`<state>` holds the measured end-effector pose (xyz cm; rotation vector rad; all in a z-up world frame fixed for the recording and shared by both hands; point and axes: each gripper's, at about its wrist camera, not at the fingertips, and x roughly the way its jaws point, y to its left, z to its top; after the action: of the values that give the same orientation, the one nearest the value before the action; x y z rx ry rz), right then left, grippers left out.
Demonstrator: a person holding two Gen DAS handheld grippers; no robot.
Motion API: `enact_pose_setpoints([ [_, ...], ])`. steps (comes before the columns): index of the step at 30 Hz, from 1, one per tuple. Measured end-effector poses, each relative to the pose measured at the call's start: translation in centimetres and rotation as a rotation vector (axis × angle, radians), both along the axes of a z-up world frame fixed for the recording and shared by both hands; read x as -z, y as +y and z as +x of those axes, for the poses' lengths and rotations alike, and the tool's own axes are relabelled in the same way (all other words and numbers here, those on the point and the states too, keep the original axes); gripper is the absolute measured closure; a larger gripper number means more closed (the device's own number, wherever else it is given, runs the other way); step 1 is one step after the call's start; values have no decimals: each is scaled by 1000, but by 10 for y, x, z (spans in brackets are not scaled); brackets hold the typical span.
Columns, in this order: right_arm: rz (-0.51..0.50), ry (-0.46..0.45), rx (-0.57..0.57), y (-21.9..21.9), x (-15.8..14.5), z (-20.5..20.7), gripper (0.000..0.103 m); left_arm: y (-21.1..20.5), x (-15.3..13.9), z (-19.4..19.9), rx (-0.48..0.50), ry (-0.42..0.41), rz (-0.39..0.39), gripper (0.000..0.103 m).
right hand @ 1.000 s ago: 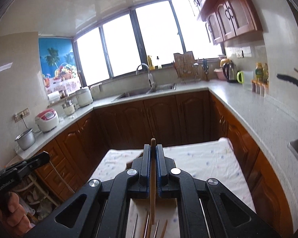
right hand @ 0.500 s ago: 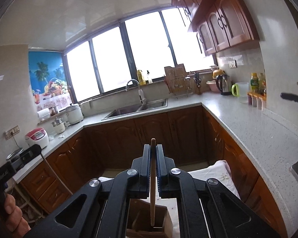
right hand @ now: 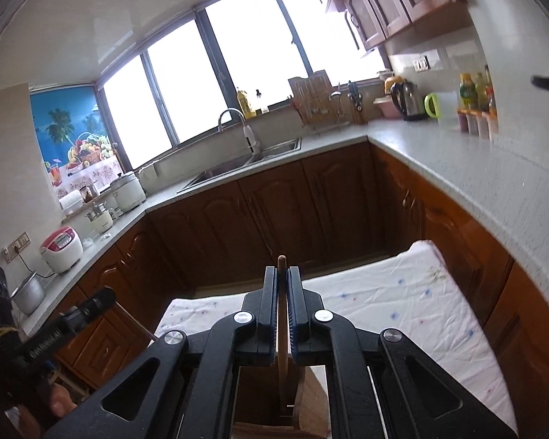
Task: Organize utensils
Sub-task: 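Lift both chopsticks and lower them into the wooden holder with both tools, then open both tools to release the chopsticks in the holder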
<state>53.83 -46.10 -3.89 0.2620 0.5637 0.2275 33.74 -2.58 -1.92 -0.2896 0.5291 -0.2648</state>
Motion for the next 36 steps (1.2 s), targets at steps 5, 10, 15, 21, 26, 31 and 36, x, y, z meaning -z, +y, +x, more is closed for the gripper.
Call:
enact_pose_setpoints([
  [5, -7, 4, 10, -2, 7, 0, 98, 8, 2, 11, -17, 3, 19, 100],
  [10, -1, 21, 11, -6, 6, 4, 98, 15, -9, 3, -5, 22, 25, 100],
  [15, -1, 42, 2, -9, 8, 7, 97, 12, -4, 8, 0, 54, 45, 99],
  [21, -2, 72, -9, -9, 12, 8, 93, 9, -6, 11, 5, 74, 68, 95],
  [26, 18, 75, -16, -13, 11, 1, 66, 12, -12, -3, -27, 58, 76, 33],
  [31, 31, 49, -25, -18, 5, -16, 54, 15, -16, -28, -18, 44, 95, 22],
  [36, 35, 27, -48, -23, 4, -42, 35, 23, -16, -63, -10, 48, 90, 15],
])
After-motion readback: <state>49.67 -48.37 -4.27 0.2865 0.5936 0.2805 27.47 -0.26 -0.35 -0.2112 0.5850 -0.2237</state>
